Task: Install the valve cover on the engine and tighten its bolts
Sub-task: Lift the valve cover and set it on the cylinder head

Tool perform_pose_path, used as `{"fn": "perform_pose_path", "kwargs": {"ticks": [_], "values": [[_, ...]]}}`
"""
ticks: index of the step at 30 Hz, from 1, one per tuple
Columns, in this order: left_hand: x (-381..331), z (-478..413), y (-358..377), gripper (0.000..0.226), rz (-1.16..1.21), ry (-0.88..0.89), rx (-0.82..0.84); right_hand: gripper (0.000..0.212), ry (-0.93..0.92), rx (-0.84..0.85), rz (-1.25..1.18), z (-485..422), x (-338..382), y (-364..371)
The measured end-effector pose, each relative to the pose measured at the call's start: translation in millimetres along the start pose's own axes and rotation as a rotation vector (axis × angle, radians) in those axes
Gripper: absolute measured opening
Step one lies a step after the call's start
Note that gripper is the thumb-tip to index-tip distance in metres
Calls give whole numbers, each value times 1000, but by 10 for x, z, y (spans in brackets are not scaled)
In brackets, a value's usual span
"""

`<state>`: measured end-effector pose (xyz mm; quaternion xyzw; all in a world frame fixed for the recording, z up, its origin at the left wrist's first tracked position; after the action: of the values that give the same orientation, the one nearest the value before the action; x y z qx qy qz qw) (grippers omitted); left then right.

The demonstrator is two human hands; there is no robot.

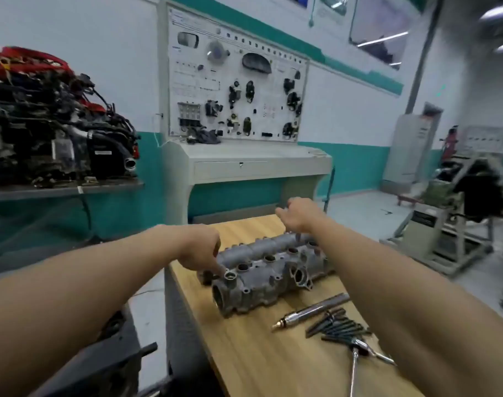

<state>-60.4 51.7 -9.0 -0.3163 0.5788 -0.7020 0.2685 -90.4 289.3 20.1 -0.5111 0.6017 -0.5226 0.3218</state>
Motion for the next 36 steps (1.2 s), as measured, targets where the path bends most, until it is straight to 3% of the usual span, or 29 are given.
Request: {"fn": "perform_pose_path", "kwargs": {"ticks": [4,7,10,12,16,19,25,28,29,32,34,36], "values": [[-19,-258,496,83,46,0,242,40,201,11,244,-256,-736,196],[-31,-377,766,94,87,20,214,29,244,53,350,-541,-1021,376],[2,-411,853,84,197,-20,144,26,261,30,368,-736,-1198,495],[-18,-469,788,72,145,-9,83,32,274,-9,321,-827,-1300,508],[-130,-567,729,49,71,73,23,39,236,114,368,-931,-1461,639],[-142,-615,772,43,116,79,8,29,225,99,358,-977,-1510,692],[-74,-555,803,39,389,-90,-73,16,218,107,343,-1009,-1499,764],[57,-540,772,25,665,-197,-134,21,218,106,311,-979,-1526,783],[158,-532,776,31,758,-268,-130,21,220,96,302,-982,-1536,790],[359,-416,996,52,932,-519,169,21,204,50,305,-975,-1522,766],[310,-353,1115,51,993,-553,352,21,201,27,310,-953,-1522,753],[246,-365,1139,53,1010,-531,385,20,212,3,310,-935,-1540,752]]}}
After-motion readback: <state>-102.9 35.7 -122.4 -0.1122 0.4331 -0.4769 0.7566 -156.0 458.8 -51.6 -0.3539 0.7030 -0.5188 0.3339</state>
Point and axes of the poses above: each hand's wrist, its own z-axis away from the middle knuckle, its own y-axis out of the palm, x = y × z, the point moved 8 cm from there along -z, towards the middle knuckle, and after that the axes turned 1 degree about x, right-handed, at the moved point
